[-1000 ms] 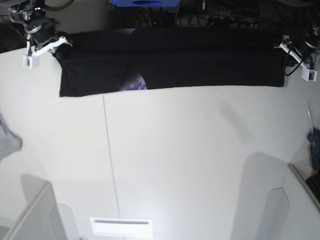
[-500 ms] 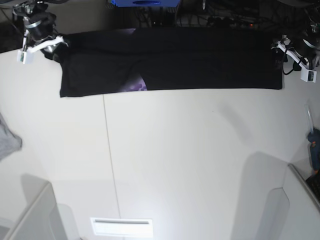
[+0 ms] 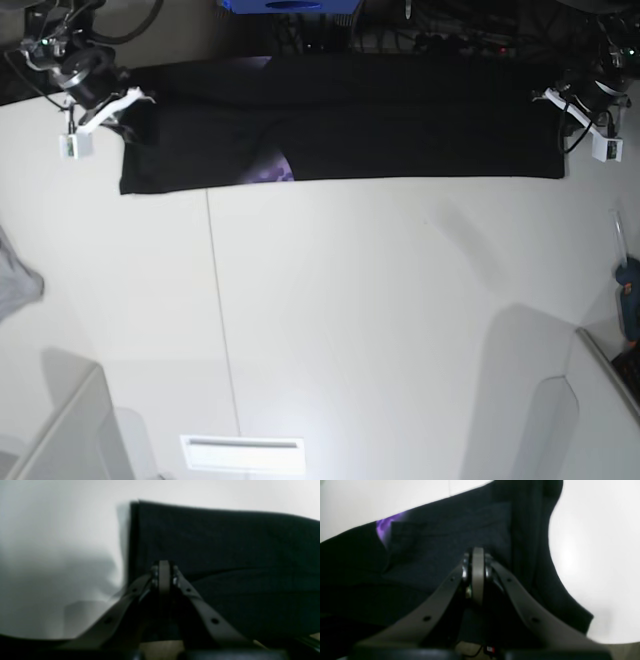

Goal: Fold the T-shirt properly
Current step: 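Lower the folded hem onto the shirt and open both grippers, then move both grippers to the ends of the folded strip and grasp them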

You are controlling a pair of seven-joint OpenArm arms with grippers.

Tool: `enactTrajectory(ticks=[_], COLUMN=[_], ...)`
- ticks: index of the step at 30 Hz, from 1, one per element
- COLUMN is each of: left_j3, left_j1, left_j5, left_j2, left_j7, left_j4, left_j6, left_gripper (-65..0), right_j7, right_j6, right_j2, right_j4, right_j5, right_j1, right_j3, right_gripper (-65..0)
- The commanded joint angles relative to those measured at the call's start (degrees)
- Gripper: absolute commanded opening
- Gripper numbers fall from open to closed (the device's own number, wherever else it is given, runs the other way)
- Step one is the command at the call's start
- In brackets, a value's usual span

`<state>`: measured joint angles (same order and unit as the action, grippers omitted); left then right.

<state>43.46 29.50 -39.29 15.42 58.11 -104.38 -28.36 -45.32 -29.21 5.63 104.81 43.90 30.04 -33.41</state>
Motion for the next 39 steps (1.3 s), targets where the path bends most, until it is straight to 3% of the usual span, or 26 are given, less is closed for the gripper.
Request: enactTrajectory(ticks=[1, 11, 14, 18, 25, 32, 35, 39], left_j3=[0.27, -4.83, -5.26, -9.48, -10.28, -10.28, -10.45, -13.70], left_j1=[-0.35, -4.22, -6.24, -8.79, -11.87, -14.95, -16.79, -19.61], left_j5=[-0.67, -0.40, 5.31, 10.67, 11.38, 11.38, 11.38, 11.38], left_j2=[0.89, 1.33, 0.89, -0.26, -1.31, -1.57, -1.57, -1.57], left_j7=[-0.83, -0.92, -0.92, -0.92, -0.74, -0.57, -0.57, -0.57], left_j4=[0.51, 8.69, 10.00, 12.20, 13.26, 13.26, 13.26, 13.34], left_j6=[0.18, 0.27, 0.27, 0.01, 0.27, 0.45, 3.44, 4.23], left_gripper=[-65.0, -65.0, -65.0, -65.0, -65.0, -65.0, -65.0, -65.0], right_j7=[0.88, 1.23, 1.23, 1.23, 1.23, 1.23, 1.23, 1.23], right_j6=[-0.19, -0.19, -0.19, -0.28, -0.28, 0.07, 0.16, 0.24], right_j2=[0.92, 3.03, 3.73, 2.77, 1.27, 3.29, 4.17, 5.14], right_j4=[-0.07, -11.67, -13.78, -14.92, -18.27, -23.45, -25.12, -27.94], right_j5=[0.72, 0.63, -0.52, -8.16, -15.02, -15.02, -15.02, -15.02], right_j1=[-0.37, -4.42, -5.91, -8.99, -14.44, -19.80, -22.09, -24.99], right_j3=[-0.31, -0.31, -0.31, -0.39, -0.66, -0.75, -0.75, -0.75], right_gripper=[-65.0, -65.0, -65.0, -65.0, -65.0, -65.0, -65.0, -65.0])
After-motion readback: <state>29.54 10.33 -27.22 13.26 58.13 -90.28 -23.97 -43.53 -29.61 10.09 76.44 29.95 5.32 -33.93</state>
